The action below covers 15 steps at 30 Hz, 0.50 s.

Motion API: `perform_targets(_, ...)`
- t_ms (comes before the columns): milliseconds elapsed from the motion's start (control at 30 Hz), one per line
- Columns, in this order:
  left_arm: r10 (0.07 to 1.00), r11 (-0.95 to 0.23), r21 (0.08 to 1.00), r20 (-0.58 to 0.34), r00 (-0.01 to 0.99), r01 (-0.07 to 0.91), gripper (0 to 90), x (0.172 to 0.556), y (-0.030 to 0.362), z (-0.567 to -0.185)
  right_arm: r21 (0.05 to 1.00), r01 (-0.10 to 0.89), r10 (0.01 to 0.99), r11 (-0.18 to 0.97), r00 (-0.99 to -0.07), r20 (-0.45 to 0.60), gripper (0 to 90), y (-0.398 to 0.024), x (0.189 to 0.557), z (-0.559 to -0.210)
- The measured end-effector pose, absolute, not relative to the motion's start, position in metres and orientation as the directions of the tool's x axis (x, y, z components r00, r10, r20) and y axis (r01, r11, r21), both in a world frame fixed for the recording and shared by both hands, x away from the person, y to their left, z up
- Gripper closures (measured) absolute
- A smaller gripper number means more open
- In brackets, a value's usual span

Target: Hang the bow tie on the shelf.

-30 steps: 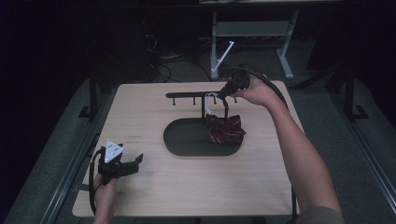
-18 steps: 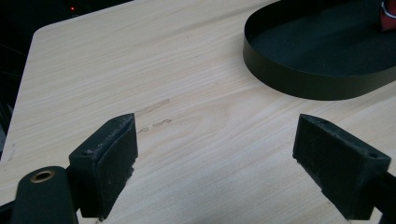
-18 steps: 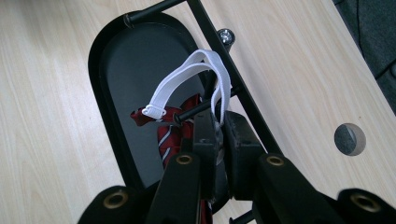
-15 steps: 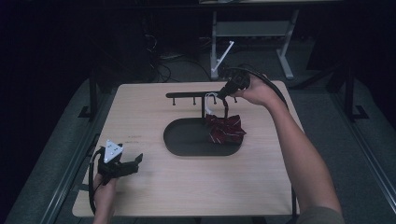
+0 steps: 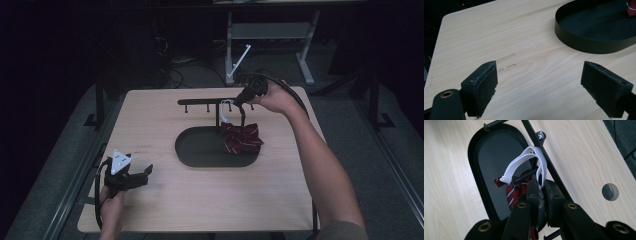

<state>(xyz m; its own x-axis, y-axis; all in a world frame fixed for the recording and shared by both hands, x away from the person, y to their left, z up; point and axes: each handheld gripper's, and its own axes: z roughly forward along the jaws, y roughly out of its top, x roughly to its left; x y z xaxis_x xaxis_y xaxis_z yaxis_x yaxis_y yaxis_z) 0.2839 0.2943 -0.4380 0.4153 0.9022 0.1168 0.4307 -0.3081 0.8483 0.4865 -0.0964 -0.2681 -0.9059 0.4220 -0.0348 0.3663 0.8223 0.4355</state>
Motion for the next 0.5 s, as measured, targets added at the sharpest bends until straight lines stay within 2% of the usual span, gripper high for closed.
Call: perform_targets(500, 0.904, -0.301, 0.851, 0.111, 0.413, 0.431, 13.5, 0.2837, 0.2944, -0.4379, 0.434, 0.373, 0.428, 0.82, -0.903, -0.033, 79.2, -0.0946, 0.4864, -0.2708)
